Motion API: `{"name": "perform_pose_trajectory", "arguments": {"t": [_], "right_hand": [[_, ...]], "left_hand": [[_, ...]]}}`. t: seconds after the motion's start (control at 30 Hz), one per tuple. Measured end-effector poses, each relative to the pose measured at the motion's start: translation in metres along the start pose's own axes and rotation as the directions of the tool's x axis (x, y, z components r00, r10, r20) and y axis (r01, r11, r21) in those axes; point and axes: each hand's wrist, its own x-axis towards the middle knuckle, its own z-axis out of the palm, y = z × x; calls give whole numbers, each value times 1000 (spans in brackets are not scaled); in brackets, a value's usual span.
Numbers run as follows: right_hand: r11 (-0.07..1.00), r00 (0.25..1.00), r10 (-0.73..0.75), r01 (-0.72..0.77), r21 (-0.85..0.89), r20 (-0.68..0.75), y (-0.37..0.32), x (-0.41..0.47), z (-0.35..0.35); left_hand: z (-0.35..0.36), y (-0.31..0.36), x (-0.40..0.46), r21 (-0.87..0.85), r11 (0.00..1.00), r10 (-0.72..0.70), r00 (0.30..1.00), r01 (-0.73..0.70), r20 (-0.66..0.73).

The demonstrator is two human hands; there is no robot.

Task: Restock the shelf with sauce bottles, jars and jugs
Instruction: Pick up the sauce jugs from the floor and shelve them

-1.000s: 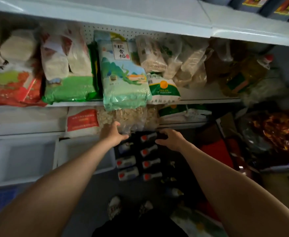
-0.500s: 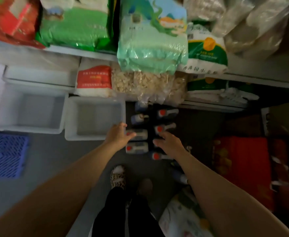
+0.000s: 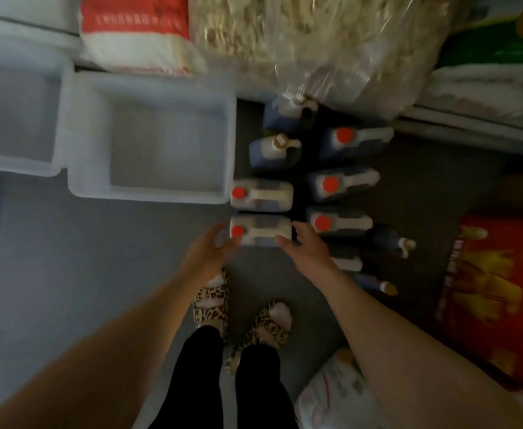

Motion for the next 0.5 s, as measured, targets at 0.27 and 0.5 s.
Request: {"name": "perform_pose_trajectory", "arguments": {"t": [0.27,0.5], "right_hand": [[950,978,-133,172,260,-162,67,58,62],[938,967,-152,207,278,-207,95,60,87]], "left_hand": [[42,-58,71,-174,972,176,979,-157,100],[38,-74,84,-142,951,276,961,-274,-4]]}}
